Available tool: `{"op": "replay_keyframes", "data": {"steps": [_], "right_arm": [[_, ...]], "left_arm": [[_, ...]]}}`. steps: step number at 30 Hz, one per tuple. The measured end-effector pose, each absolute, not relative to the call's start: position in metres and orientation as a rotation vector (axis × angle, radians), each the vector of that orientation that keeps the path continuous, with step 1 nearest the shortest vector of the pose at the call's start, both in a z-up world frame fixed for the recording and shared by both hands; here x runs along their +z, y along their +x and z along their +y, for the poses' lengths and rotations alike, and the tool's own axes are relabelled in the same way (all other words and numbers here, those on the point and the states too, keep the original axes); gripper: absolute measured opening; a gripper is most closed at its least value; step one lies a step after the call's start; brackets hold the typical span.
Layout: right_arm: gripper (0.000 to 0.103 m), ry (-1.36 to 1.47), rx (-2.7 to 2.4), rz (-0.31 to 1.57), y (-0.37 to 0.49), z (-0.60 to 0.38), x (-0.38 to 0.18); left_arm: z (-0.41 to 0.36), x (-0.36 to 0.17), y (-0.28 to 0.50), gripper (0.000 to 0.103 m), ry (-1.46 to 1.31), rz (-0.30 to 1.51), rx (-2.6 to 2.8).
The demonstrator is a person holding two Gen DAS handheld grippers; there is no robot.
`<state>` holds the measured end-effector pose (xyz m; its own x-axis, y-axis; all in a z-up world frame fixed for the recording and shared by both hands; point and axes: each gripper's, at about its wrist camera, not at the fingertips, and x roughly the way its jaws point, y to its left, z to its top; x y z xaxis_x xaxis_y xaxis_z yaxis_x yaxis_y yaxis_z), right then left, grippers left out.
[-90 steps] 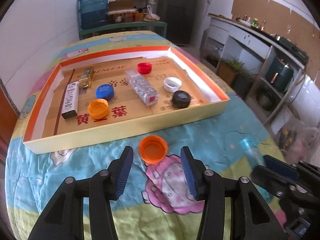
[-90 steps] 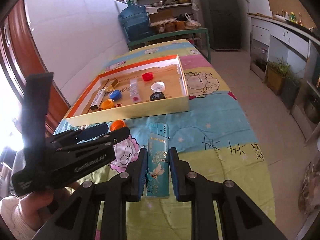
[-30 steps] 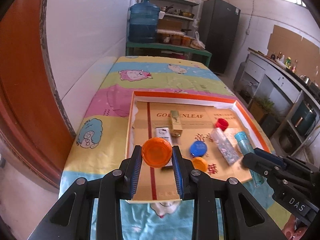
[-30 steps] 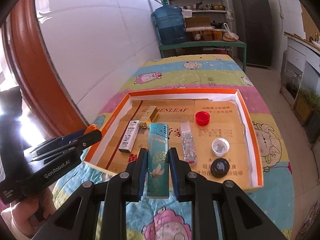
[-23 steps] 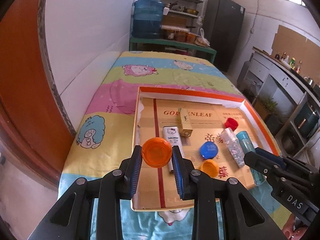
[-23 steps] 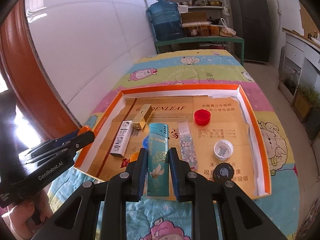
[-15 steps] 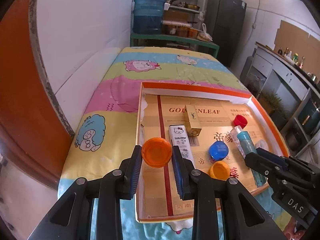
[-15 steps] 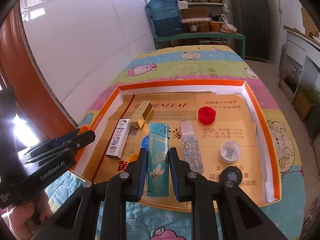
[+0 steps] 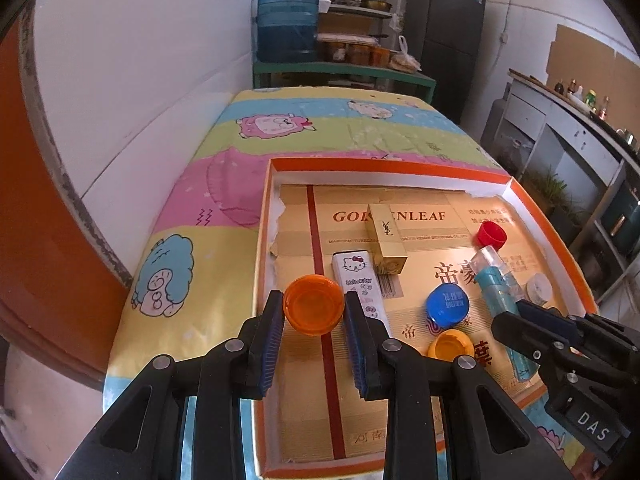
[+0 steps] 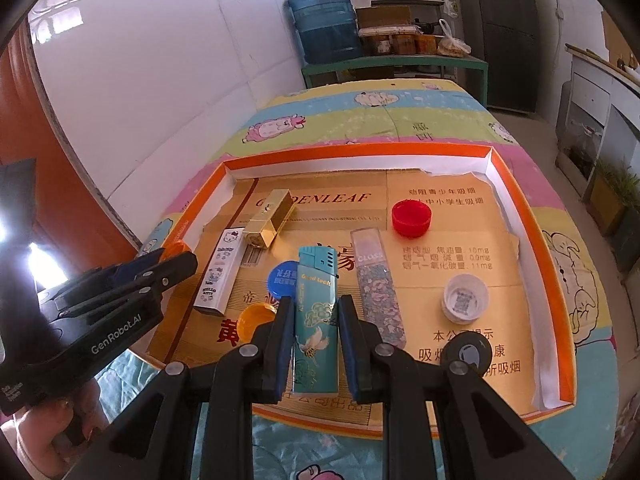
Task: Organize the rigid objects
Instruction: 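Release the orange cap into the box with the left tool while the right tool releases the lighter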
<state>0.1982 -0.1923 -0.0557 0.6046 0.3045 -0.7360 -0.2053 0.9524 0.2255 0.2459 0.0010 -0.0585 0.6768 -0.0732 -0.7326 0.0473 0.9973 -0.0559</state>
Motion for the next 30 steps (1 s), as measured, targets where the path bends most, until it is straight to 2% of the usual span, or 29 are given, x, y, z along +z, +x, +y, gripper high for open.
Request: {"op": "replay_keyframes", "data": {"steps": [21, 30], "right_arm": [[0.023, 0.103, 0.282, 0.879, 0.201, -0.192, -0.066], [0.023, 0.105, 0.284, 0.877, 0.201, -0.192, -0.066]], "left_arm": [[-0.007, -0.069, 0.253, 0.031, -0.024, 0.819, -0.093], [-0.013, -0.069, 0.253, 0.044, -0.011, 0.820, -0.122]]}}
